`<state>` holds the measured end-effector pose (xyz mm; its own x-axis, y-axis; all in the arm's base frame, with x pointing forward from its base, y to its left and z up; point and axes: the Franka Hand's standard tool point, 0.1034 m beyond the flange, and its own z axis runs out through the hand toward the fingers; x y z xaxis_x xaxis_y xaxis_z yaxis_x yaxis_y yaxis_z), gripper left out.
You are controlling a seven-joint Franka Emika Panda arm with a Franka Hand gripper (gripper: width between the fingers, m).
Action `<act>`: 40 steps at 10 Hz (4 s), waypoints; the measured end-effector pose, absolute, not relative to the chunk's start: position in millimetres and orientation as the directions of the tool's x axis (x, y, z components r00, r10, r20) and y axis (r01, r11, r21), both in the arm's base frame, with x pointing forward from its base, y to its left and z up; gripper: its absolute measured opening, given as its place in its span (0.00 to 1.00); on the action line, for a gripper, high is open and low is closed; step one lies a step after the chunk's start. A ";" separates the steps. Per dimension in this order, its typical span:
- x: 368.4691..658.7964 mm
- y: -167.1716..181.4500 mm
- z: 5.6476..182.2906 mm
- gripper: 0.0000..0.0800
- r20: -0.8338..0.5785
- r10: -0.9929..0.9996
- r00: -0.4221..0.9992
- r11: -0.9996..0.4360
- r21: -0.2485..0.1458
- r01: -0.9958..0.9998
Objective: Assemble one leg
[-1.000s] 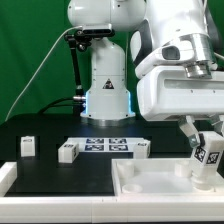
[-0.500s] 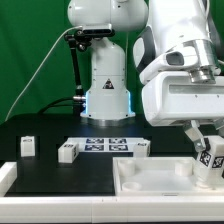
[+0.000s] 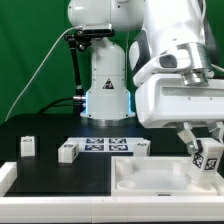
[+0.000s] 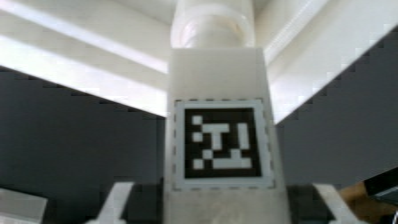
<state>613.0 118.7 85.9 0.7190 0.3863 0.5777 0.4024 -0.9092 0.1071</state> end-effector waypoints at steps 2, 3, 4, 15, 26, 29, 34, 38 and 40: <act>612.3 118.9 85.7 0.37 0.594 0.383 0.708 -0.910 0.111 0.400; 613.6 118.9 86.1 0.37 0.580 0.386 0.717 -0.909 0.108 0.402; 612.9 118.7 83.4 0.37 0.565 0.389 0.727 -0.908 0.105 0.405; 617.7 116.2 104.1 0.81 0.549 0.410 0.729 -0.901 0.119 0.418; 623.9 122.6 93.4 0.81 -0.121 0.456 0.882 -0.890 -0.058 0.452; 628.0 122.5 93.8 0.81 -0.113 0.457 0.882 -0.889 -0.058 0.454; 631.4 111.6 85.9 0.81 -0.106 0.450 0.887 -0.893 -0.053 0.447; 631.1 112.9 85.7 0.58 -0.106 0.455 0.884 -0.890 -0.055 0.452; 631.1 113.0 85.6 0.37 -0.106 0.456 0.884 -0.890 -0.055 0.452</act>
Offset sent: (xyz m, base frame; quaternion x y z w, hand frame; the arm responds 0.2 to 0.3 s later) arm 0.0000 0.0000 0.0000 0.0000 0.0000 0.0000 1.0000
